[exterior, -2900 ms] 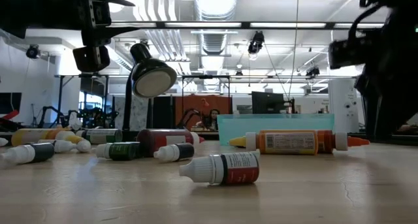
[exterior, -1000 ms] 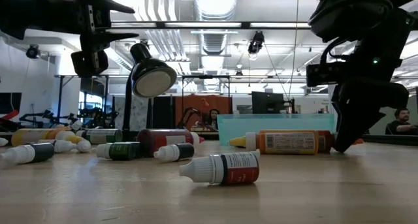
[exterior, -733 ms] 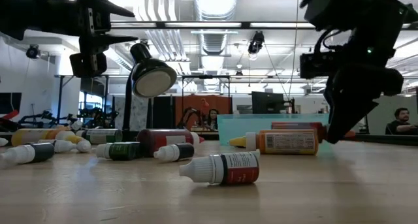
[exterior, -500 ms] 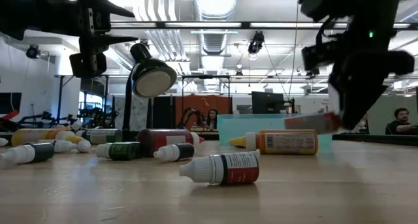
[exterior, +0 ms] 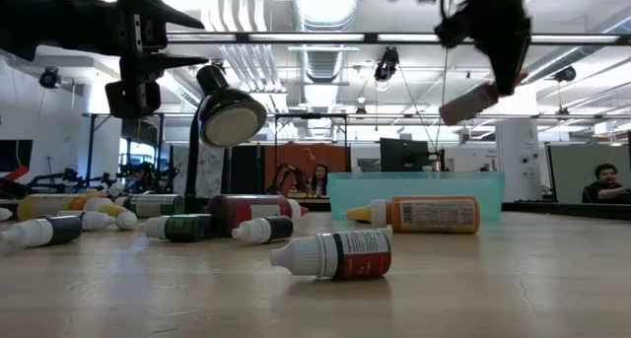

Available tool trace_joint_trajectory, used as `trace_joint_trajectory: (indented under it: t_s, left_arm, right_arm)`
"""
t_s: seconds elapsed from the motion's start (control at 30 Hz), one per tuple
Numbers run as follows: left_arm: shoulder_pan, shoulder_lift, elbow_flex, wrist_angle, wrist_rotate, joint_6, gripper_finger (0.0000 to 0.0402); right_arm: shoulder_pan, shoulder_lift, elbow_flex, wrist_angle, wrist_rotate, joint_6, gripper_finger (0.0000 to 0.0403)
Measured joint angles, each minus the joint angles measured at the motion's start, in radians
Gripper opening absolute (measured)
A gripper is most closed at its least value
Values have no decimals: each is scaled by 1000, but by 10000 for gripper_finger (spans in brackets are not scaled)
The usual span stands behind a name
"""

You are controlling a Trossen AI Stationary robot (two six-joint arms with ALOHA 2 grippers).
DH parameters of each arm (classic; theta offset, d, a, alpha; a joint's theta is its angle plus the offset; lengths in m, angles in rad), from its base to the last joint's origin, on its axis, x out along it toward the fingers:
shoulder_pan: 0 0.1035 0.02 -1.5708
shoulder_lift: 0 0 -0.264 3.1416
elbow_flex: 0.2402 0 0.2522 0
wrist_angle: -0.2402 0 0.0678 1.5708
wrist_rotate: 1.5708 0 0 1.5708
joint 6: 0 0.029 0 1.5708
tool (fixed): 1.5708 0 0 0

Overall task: Pick & Place food coloring
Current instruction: Put the large orange food coloring bottle into the green bin

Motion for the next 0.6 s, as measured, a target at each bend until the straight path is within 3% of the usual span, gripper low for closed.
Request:
trace_joint_trajectory:
  t_s: [0.17, 0.27, 0.6]
  left_arm:
    - [0, 0, 0, 0, 0, -21, 140]
    - [0, 0, 0, -1, 0, -36, 140]
    - [0, 0, 0, -1, -1, -65, 140]
  right_arm:
    - [-259, 103, -3, -2, -180, -120, 110]
    - [-356, 188, -4, -2, -268, -133, 111]
    - [-403, 390, 89, -2, -558, -110, 112]
